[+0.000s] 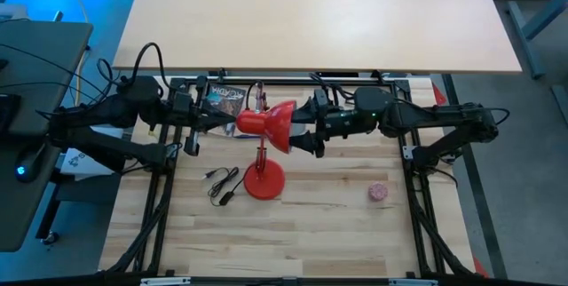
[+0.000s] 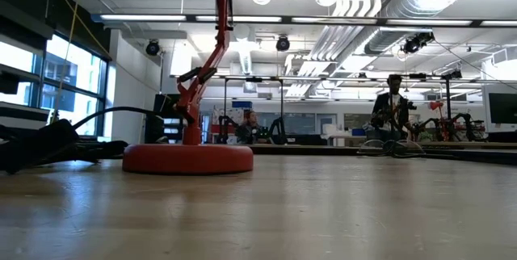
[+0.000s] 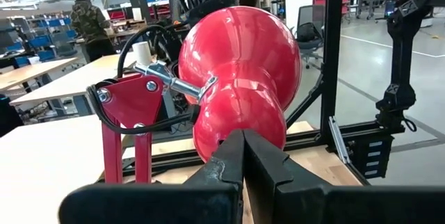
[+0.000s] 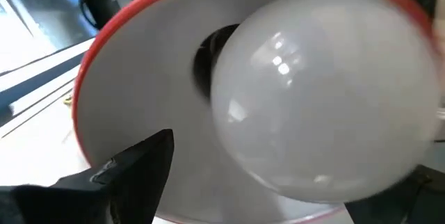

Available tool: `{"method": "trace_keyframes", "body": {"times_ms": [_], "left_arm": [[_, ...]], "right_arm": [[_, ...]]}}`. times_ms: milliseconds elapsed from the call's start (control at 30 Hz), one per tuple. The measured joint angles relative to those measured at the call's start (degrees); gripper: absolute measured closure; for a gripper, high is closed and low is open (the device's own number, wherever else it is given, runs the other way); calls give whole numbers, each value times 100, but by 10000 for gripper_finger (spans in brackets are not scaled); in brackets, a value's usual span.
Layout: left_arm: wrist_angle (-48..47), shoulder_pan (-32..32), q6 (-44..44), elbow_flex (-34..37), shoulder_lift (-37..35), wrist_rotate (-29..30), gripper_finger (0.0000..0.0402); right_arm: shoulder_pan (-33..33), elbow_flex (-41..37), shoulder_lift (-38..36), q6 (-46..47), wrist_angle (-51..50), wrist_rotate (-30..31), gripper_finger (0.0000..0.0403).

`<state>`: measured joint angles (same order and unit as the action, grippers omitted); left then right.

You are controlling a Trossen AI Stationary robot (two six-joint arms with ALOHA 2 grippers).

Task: Screw lightbulb
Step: Insert the lightbulb on the lamp

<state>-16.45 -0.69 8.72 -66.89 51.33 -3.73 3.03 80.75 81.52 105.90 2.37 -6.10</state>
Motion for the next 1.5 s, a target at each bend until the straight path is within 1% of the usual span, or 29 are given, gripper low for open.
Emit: {"method": "trace_keyframes", "body": {"times_ms": [133,333,500,667,767,833,933,1100,1300,1333,1400,1500], "left_arm": [[-6,0,5,2,-22,4,401],[-7,0,-6,4,-31,175,401],[-7,1,-8,4,-31,237,402],[-4,0,-79,4,-31,297,402],[-4,0,-109,4,-31,318,401],[-7,0,-113,4,-31,342,402],[-7,0,-111,4,-31,452,401],[-7,0,-113,4,-31,468,401],[-15,0,-102,4,-39,607,401],[-28,0,-76,4,-44,634,401],[-30,0,-10,7,-58,718,401],[-39,0,-8,7,-71,754,402]], "right_arm": [[0,0,-221,-163,-404,6,48],[-4,13,-651,-490,-1432,138,48],[-4,13,-933,-1116,-1626,144,48],[10,13,-1120,-2285,-1672,154,48],[31,13,-1225,-2811,-1745,152,48],[31,13,-1284,-3382,-1842,152,48],[31,13,-1398,-4139,-2106,188,48],[28,15,-1604,-4810,-2848,497,48],[22,15,-1717,-5345,-4562,1161,48],[22,15,-1714,-5298,-4861,1183,48],[22,15,-1708,-4919,-5349,1185,48],[22,15,-1684,-4557,-5807,1234,48]]}}
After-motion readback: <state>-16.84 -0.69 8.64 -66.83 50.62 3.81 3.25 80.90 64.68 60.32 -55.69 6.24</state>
